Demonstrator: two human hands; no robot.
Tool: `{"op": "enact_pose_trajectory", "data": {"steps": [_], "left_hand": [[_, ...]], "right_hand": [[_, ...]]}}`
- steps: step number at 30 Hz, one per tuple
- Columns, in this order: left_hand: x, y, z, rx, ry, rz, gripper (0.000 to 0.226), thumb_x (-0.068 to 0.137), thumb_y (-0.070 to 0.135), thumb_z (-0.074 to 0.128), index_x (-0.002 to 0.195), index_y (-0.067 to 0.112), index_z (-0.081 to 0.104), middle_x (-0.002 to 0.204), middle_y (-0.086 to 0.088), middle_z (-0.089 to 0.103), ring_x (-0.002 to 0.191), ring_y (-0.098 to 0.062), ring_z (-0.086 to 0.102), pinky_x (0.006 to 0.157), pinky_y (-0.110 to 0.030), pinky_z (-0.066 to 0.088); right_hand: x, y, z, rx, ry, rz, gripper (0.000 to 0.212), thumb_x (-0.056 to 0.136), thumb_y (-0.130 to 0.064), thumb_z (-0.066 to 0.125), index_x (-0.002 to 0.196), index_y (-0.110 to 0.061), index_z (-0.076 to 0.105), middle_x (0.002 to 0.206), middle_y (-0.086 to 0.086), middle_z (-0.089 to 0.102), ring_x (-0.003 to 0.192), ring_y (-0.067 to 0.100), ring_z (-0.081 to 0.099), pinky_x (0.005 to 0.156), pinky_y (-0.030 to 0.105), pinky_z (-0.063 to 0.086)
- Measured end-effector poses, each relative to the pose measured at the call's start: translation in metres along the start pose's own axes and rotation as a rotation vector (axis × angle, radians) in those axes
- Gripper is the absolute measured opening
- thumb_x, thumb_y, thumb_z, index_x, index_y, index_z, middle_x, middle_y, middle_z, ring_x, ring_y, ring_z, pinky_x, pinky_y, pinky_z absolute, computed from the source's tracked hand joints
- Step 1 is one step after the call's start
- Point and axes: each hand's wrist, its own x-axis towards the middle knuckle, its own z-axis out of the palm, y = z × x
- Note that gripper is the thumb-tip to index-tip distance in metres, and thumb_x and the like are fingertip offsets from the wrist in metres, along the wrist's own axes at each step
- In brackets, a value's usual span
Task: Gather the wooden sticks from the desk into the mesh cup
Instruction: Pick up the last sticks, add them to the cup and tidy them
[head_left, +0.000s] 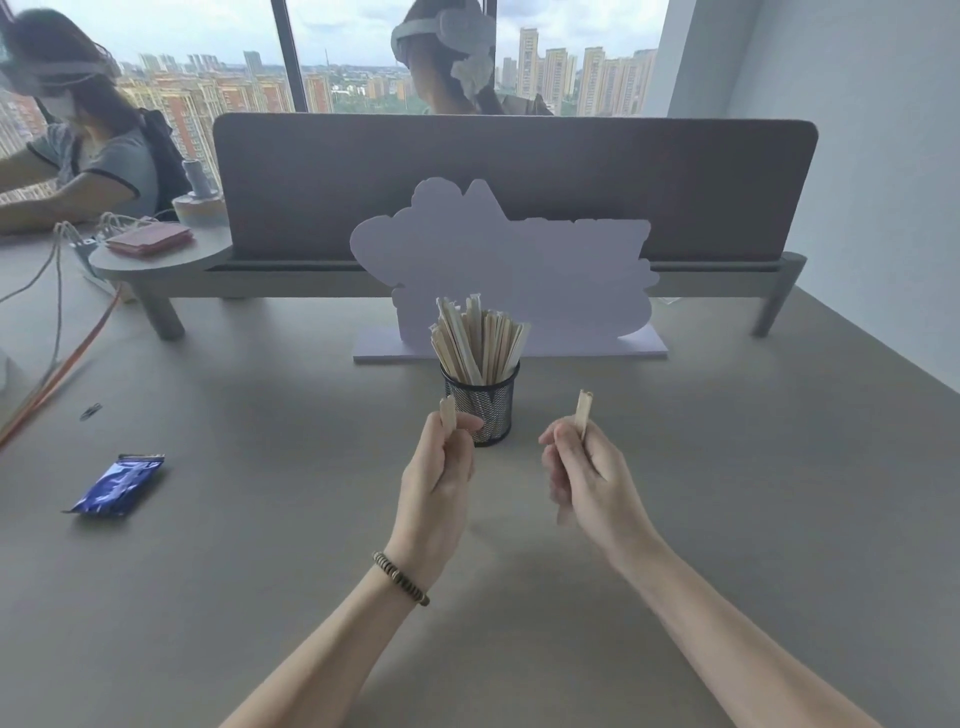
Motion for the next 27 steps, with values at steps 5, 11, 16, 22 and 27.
{"op": "enact_pose_trajectory", "data": {"steps": [5, 11, 16, 22, 27], "left_hand": [[0.003, 0.001, -0.004, -0.172, -0.050, -0.103, 0.041, 0.091, 0.034, 0.038, 0.102, 0.009, 0.068, 0.065, 0.001, 0.031, 0.061, -0.016, 0.025, 0.060, -0.031, 0.023], [0.001, -0.007, -0.003, 0.063, -0.027, -0.067, 0.036, 0.106, 0.014, 0.036, 0.082, 0.024, 0.061, 0.069, -0.012, 0.044, 0.065, -0.017, 0.039, 0.066, -0.029, 0.033], [0.000, -0.012, -0.006, 0.403, 0.005, 0.020, 0.029, 0.099, 0.025, 0.039, 0.091, 0.018, 0.066, 0.101, 0.008, 0.049, 0.100, -0.002, 0.048, 0.087, -0.011, 0.036], [0.016, 0.004, -0.025, 0.583, -0.029, 0.074, 0.026, 0.102, 0.015, 0.045, 0.090, 0.016, 0.068, 0.093, 0.007, 0.052, 0.083, 0.009, 0.052, 0.072, -0.004, 0.035], [0.045, 0.024, -0.036, 0.636, 0.040, 0.126, 0.014, 0.097, 0.018, 0.055, 0.089, 0.007, 0.057, 0.080, 0.000, 0.063, 0.062, -0.015, 0.063, 0.064, -0.026, 0.047]], "right_hand": [[-0.002, -0.010, -0.005, 0.199, -0.082, 0.058, 0.035, 0.105, -0.041, 0.031, 0.110, -0.016, 0.054, 0.060, -0.008, 0.031, 0.050, 0.010, 0.018, 0.049, 0.026, 0.015], [-0.004, -0.001, -0.005, 0.151, -0.123, 0.089, 0.023, 0.106, -0.022, 0.040, 0.095, -0.013, 0.059, 0.072, 0.002, 0.046, 0.062, 0.016, 0.040, 0.060, 0.029, 0.035], [0.000, -0.006, -0.012, -0.072, -0.105, 0.067, 0.022, 0.105, -0.014, 0.049, 0.094, -0.014, 0.068, 0.098, -0.002, 0.066, 0.092, 0.006, 0.060, 0.083, 0.013, 0.042], [0.013, -0.017, -0.024, -0.081, -0.096, 0.041, 0.019, 0.101, -0.015, 0.056, 0.093, -0.018, 0.074, 0.083, -0.015, 0.071, 0.077, -0.002, 0.061, 0.074, 0.013, 0.046], [0.042, -0.041, -0.025, -0.079, -0.026, -0.057, 0.018, 0.099, -0.013, 0.060, 0.090, -0.019, 0.074, 0.078, -0.005, 0.074, 0.075, 0.010, 0.071, 0.078, 0.018, 0.052]]}}
